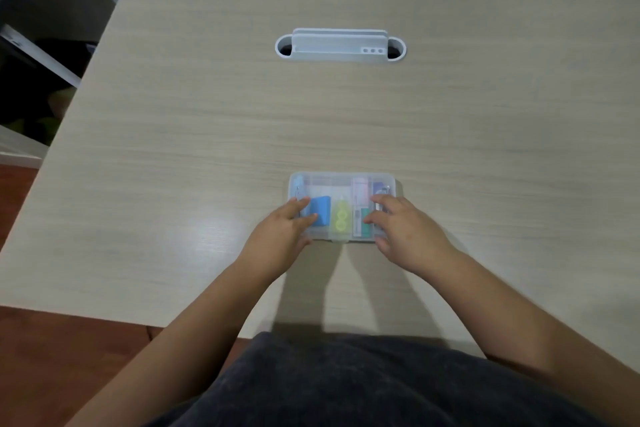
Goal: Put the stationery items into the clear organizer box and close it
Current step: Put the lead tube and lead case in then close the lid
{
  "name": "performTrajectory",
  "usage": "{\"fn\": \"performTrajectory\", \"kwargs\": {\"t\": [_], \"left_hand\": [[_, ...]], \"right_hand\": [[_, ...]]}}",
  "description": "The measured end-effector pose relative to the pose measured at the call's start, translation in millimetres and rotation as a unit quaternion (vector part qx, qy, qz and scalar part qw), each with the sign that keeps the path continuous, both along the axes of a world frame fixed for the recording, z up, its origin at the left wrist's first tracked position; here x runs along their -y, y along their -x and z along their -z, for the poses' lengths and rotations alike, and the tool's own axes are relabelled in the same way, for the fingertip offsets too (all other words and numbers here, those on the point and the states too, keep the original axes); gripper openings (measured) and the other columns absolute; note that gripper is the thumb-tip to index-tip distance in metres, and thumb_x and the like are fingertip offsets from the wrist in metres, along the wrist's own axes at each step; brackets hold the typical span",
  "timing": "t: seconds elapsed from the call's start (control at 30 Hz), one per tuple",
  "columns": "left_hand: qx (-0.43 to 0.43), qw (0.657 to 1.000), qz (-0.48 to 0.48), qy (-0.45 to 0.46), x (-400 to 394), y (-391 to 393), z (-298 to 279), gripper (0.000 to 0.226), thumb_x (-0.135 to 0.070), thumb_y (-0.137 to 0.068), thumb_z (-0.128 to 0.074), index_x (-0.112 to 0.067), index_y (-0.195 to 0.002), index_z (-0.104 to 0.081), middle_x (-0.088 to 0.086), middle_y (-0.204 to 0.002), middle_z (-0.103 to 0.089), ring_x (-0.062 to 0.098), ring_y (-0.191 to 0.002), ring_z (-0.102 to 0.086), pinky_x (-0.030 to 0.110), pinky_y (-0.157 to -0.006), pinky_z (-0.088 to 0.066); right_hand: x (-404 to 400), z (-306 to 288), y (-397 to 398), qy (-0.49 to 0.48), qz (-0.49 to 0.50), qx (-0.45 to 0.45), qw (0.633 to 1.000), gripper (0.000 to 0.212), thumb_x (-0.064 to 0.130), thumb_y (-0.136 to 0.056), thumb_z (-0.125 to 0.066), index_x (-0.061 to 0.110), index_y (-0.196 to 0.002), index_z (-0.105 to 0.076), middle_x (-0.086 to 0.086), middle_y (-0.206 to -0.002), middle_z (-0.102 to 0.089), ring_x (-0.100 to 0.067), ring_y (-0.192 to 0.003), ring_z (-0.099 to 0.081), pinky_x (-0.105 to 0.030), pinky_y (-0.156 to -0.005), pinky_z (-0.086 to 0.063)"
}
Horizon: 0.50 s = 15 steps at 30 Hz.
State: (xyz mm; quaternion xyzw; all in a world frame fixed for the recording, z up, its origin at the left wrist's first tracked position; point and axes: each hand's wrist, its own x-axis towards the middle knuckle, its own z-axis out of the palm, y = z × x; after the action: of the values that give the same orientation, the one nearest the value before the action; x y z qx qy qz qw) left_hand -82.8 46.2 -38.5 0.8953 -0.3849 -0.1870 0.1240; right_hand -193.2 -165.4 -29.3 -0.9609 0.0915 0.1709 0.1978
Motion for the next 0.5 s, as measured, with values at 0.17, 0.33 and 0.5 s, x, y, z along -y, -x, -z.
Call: {"fn": "performTrajectory", "kwargs": {"t": [0.17,0.33,0.5], "left_hand": [[0.031,1.0,0.001,0.007,29,-39,10,0.038,-0.011,-0.094,-0.057,-0.014,-0.132,-0.057,0.007,-0.151,-0.042,0.028,-0.139,-0.041,0.044,-0.098,-0.049],[0.001,0.998,-0.044,0.042,63,-84,13,0.039,-0.011,-0.094,-0.055,-0.017,-0.133,-0.056,0.004,-0.152,-0.04,0.022,-0.142,-0.036,0.035,-0.109,-0.038],[-0.027,0.993,-0.085,0.075,82,-119,17,0.04,-0.007,-0.092,-0.058,-0.017,-0.132,-0.058,0.002,-0.151,-0.043,0.019,-0.142,-0.035,0.03,-0.114,-0.03]], "right_hand": [[16,19,-36,0.007,0.04,0.038,0.998,0.041,0.013,-0.094,-0.048,0.016,-0.134,-0.054,-0.008,-0.156,-0.032,-0.024,-0.144,-0.031,-0.039,-0.111,-0.038],[34,34,-74,0.013,0.083,0.057,0.995,0.049,0.007,-0.097,-0.037,0.019,-0.144,-0.04,-0.001,-0.16,-0.023,-0.017,-0.149,-0.017,-0.036,-0.117,-0.03],[49,40,-108,-0.006,0.118,0.077,0.99,0.05,0.005,-0.098,-0.034,0.019,-0.146,-0.037,0.001,-0.16,-0.022,-0.015,-0.149,-0.014,-0.027,-0.117,-0.021]]}}
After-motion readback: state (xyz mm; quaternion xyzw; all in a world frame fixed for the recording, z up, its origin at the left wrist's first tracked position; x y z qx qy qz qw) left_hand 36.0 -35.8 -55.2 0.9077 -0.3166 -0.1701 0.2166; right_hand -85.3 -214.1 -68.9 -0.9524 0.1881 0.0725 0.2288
